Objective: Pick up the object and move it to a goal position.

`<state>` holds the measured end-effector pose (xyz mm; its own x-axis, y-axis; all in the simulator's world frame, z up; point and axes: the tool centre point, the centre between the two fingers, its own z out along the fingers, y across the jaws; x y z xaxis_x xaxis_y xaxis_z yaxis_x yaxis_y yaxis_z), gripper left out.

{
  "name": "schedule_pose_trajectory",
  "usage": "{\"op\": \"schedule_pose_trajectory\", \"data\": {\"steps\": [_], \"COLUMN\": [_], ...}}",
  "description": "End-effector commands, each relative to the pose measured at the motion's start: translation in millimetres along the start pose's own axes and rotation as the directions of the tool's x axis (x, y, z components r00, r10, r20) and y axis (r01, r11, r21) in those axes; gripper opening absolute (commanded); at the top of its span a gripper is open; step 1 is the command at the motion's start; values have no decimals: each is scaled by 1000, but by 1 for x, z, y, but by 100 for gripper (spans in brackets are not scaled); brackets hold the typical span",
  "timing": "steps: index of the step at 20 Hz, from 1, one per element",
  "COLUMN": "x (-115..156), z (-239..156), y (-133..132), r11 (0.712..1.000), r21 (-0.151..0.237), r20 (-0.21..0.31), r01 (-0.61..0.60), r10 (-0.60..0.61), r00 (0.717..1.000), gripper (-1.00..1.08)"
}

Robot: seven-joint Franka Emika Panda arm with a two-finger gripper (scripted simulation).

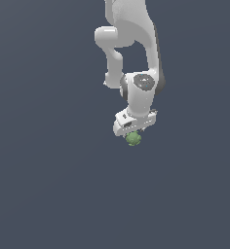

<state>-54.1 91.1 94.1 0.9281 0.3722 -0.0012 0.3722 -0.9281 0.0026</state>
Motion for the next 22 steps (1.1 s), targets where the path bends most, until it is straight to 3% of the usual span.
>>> {"op": "schedule_pose_trajectory", "data": {"steps": [1, 22], "x": [-2, -3], "z": [4, 55], "y": [-7, -8], "r11": [1000, 1000], "r21": [2, 3], "r20": [-1, -1], "r01": [22, 26], "r10": [-22, -26], "r00": [1000, 1000], "gripper": [100, 100]}}
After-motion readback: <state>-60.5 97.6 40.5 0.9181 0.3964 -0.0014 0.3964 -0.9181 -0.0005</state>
